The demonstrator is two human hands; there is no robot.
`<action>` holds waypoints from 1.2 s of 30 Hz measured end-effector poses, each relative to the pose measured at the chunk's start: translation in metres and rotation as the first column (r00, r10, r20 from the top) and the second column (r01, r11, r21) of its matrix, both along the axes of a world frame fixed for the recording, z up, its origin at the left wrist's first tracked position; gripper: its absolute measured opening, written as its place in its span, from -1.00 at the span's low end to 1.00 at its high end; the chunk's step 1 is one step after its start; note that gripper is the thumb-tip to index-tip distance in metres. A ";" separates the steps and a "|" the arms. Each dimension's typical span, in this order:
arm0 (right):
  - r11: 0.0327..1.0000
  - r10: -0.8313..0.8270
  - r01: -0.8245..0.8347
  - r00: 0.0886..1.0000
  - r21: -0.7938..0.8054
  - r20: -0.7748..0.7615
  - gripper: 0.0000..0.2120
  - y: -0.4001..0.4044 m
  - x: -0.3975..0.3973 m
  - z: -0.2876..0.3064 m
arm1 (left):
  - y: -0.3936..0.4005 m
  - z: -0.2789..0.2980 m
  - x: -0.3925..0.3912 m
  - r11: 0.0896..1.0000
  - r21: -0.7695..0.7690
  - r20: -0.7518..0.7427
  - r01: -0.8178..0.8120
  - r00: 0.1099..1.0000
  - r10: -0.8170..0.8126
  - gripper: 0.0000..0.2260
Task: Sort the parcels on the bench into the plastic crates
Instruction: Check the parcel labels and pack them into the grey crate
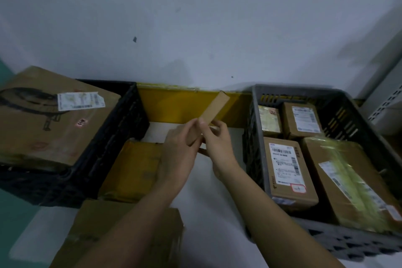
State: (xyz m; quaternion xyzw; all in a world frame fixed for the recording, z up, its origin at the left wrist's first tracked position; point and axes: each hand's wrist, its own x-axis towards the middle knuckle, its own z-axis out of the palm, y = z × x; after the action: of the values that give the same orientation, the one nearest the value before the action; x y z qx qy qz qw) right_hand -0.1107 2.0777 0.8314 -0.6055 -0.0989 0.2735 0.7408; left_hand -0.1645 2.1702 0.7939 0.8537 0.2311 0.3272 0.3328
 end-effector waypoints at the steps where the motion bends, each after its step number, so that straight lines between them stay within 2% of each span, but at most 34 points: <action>1: 0.998 -0.054 0.054 0.998 0.016 -0.021 -0.62 0.000 0.002 0.002 | -0.002 0.001 0.001 0.994 0.112 0.001 0.006 1.000 -0.006 -0.70; 2: 0.994 -0.107 0.107 0.994 0.010 -0.025 -0.63 -0.001 0.003 0.004 | -0.004 0.002 0.001 0.977 0.210 0.006 0.026 1.000 -0.028 -0.68; 4: 0.985 -0.175 0.175 0.984 -0.009 -0.014 -0.67 -0.006 0.009 0.004 | -0.011 0.002 -0.001 0.957 0.266 0.013 0.112 0.993 -0.120 -0.61; 7: 0.986 -0.165 0.165 0.986 -0.016 0.007 -0.74 -0.020 0.022 0.002 | -0.015 0.008 -0.012 0.965 0.150 0.013 0.214 0.976 -0.219 -0.61; 11: 0.988 -0.126 0.135 0.987 -0.082 0.104 -0.76 -0.043 0.037 0.013 | 0.012 0.033 -0.012 0.993 -0.115 0.013 0.024 1.000 -0.022 -0.63; 12: 0.986 -0.127 0.139 0.984 -0.096 0.123 -0.77 -0.048 0.039 0.017 | 0.019 0.042 -0.010 0.970 -0.242 0.000 0.040 0.999 -0.041 -0.60; 14: 0.982 -0.131 0.149 0.980 -0.118 0.149 -0.78 -0.054 0.044 0.023 | 0.023 0.056 -0.010 0.835 -0.521 0.030 0.177 0.981 -0.190 -0.57; 15: 0.981 -0.125 0.147 0.978 -0.129 0.164 -0.78 -0.057 0.047 0.025 | 0.022 0.060 -0.010 0.780 -0.581 0.044 0.233 0.966 -0.256 -0.58; 17: 0.978 -0.116 0.144 0.977 -0.150 0.180 -0.75 -0.061 0.048 0.030 | 0.016 0.064 -0.011 0.745 -0.597 0.071 0.297 0.945 -0.319 -0.61; 21: 0.978 -0.099 0.122 0.986 -0.171 0.135 -0.73 -0.070 0.052 0.033 | 0.003 0.057 -0.002 0.742 -0.583 0.175 0.331 0.943 -0.283 -0.65; 23: 0.980 -0.075 0.096 0.990 -0.172 0.122 -0.72 -0.075 0.055 0.034 | -0.004 0.053 0.004 0.766 -0.566 0.219 0.305 0.951 -0.217 -0.71; 25: 0.981 -0.027 0.047 0.994 -0.187 0.110 -0.59 -0.083 0.061 0.031 | -0.011 0.050 0.013 0.769 -0.582 0.300 0.263 0.949 -0.097 -0.76; 27: 0.989 0.023 -0.015 0.998 -0.148 0.053 -0.54 -0.092 0.064 0.026 | -0.017 0.047 0.024 0.706 -0.657 0.366 0.266 0.930 -0.009 -0.78; 29: 0.996 0.027 -0.026 1.000 -0.087 0.016 -0.51 -0.099 0.066 0.022 | -0.030 0.045 0.033 0.618 -0.705 0.375 0.348 0.922 -0.092 -0.69; 31: 0.997 -0.055 0.057 0.998 -0.057 0.034 -0.57 -0.108 0.074 0.021 | -0.042 0.042 0.043 0.591 -0.701 0.346 0.400 0.915 -0.208 -0.61; 34: 0.981 -0.190 0.191 0.981 -0.028 0.033 -0.68 -0.129 0.101 0.024 | -0.048 0.040 0.058 0.544 -0.726 0.358 0.421 0.907 -0.223 -0.58; 36: 0.990 -0.137 0.137 0.991 -0.017 0.011 -0.62 -0.141 0.114 0.026 | -0.051 0.040 0.068 0.501 -0.745 0.369 0.439 0.898 -0.239 -0.57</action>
State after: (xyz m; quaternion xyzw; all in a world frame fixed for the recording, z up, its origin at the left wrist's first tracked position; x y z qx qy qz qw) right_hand 0.0035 1.9363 0.8571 -0.6187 -0.0581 0.2201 0.7519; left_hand -0.0965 2.1189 0.8339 0.5908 0.1440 0.2029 0.7675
